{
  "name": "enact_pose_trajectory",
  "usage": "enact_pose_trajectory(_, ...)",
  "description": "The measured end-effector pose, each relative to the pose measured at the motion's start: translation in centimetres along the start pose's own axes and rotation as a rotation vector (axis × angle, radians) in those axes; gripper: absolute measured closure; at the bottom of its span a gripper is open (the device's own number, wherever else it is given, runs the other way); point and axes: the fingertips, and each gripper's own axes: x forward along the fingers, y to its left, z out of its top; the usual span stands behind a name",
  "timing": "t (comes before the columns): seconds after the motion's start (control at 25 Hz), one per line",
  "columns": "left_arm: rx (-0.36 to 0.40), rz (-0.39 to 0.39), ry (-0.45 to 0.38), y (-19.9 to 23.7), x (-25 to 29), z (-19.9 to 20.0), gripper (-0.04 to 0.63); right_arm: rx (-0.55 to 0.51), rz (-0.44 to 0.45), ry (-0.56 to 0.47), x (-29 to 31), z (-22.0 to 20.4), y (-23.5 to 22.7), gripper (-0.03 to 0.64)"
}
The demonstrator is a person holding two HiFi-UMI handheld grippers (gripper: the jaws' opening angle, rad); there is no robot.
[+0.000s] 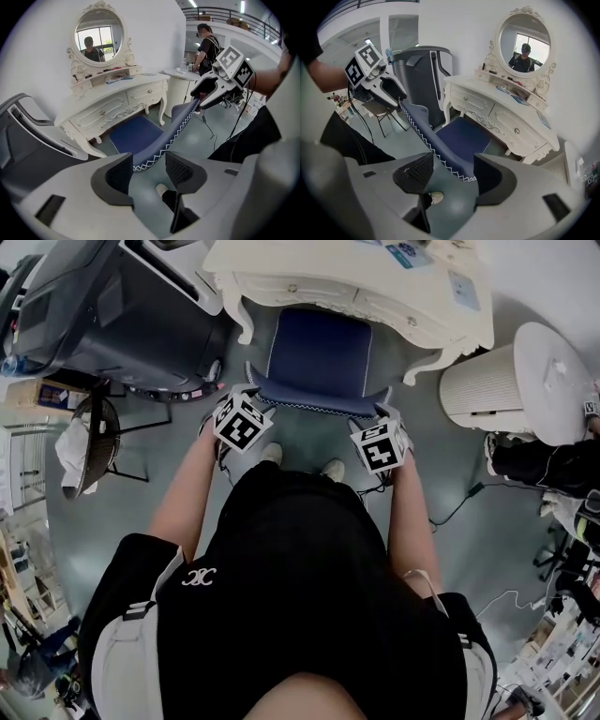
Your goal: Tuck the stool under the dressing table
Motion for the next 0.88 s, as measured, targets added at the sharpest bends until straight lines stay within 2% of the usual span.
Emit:
enact_pose_trajectory(0.12, -0.021, -0.023, 0.01, -0.2, 1.1, -0.2, 0.379, 0.005, -0.007, -0.007, 0.6, 0.1, 0.0, 0.36)
enact_pose_trajectory(0.4, -0.1, -0.087, -0.029, -0.4, 1.8, 0.1, 0.379, 0.074, 0.04, -0.024, 1.0, 0.0, 0.1, 0.379)
enact_pose_trajectory(0.56, -0.113, -0.121, -0.02, -0.2, 1.9, 0.3, 0.379, 0.095, 0.038, -0.018, 1.2, 0.2, -0.4, 0.379)
enact_pose_trajectory(0.68, -0.117, -0.133, -0.004, -0.1, 2.0, 0.4, 0.379, 0.114, 0.047, -0.009, 1.2, 0.4, -0.6, 0.379)
enact_pose_trajectory(0.88, -0.144, -0.129, -0.03, 0.1, 2.3, 0.7, 0.379, 0.133, 0.032, -0.028, 1.5, 0.4, -1.0, 0.377)
